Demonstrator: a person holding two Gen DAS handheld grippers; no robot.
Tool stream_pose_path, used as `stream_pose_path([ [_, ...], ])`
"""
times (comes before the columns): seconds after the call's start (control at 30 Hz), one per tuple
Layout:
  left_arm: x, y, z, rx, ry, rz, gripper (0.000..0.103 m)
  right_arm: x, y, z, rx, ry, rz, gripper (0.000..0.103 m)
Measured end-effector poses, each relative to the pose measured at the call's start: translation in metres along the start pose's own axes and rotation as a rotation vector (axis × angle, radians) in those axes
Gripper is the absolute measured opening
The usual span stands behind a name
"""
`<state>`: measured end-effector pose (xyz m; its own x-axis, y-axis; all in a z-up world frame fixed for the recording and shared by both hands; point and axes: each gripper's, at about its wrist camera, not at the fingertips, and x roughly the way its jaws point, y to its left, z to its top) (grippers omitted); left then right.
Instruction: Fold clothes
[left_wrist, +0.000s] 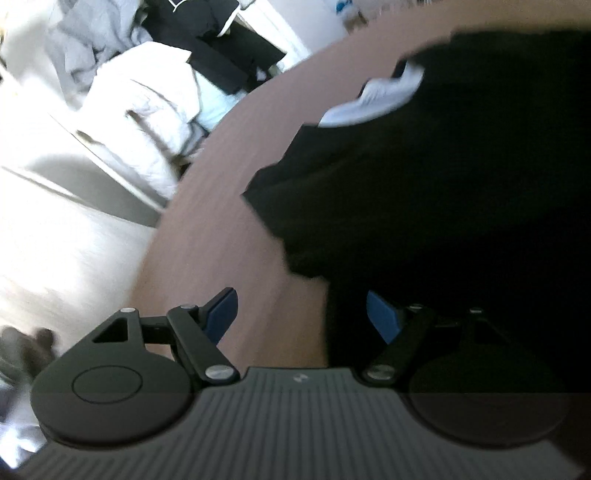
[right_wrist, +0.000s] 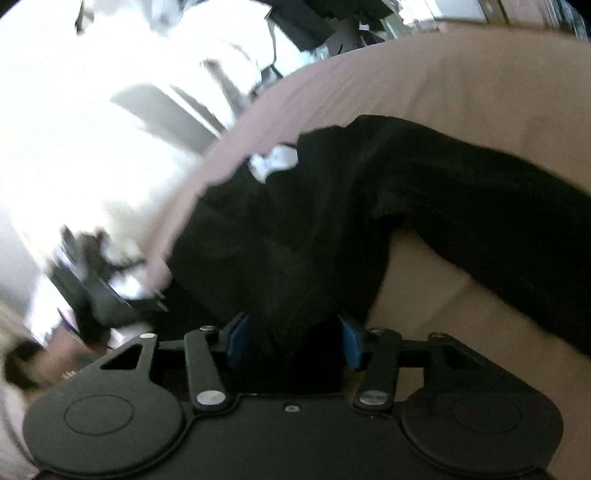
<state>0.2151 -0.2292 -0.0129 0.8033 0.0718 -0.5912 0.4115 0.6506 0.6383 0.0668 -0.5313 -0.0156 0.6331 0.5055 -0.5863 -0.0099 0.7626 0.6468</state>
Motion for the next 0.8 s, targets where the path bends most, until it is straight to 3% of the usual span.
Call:
stream_pose_path([
  [0.07,0.004,0.001,-0.001,-0.012,-0.009,0.024,0.077,0.001,-0.011,-0.003,0.063,-0.03,0.039,0.058],
  [0.17,0.013,0.002,0.003,-0.064,-0.005,-0.002,0.077,0.003,-0.027,-0.008,0.157,-0.074,0.097,0.058],
  [0.23,0.016,-0.003,0.005,-0.048,-0.046,0.026,0.077,0.013,-0.024,-0.012,0.149,-0.067,0.08,0.059],
  [0.27,0.016,-0.006,0.005,-0.034,-0.078,0.05,0.074,0.018,-0.02,-0.014,0.138,-0.075,0.063,0.049],
  [0.3,0.017,-0.008,0.005,-0.029,-0.106,0.072,0.065,0.023,-0.017,-0.016,0.126,-0.083,0.046,0.036],
  [0.33,0.018,-0.008,0.006,-0.037,-0.115,0.08,0.052,0.026,-0.012,-0.015,0.099,-0.092,0.047,0.009],
  [0.4,0.023,0.001,0.01,-0.098,-0.09,0.053,0.038,0.026,0.008,-0.014,0.007,-0.146,0.028,0.01],
  [0.43,0.023,0.008,0.012,-0.14,-0.08,0.04,0.038,0.024,0.018,-0.012,-0.046,-0.185,0.011,0.01],
  [0.57,0.021,0.029,0.005,-0.24,-0.043,0.13,0.036,-0.001,0.05,-0.01,-0.216,-0.381,-0.022,0.01],
  [0.67,0.037,0.05,-0.01,-0.343,0.053,0.096,0.036,-0.004,0.043,-0.001,-0.182,-0.361,-0.121,0.01],
  [0.73,0.052,0.062,-0.02,-0.417,0.134,0.078,0.022,0.008,0.034,-0.001,-0.21,-0.312,-0.307,0.01],
  [0.8,0.059,0.072,-0.025,-0.479,0.175,0.088,0.019,0.024,0.024,-0.005,-0.228,-0.252,-0.431,0.01],
])
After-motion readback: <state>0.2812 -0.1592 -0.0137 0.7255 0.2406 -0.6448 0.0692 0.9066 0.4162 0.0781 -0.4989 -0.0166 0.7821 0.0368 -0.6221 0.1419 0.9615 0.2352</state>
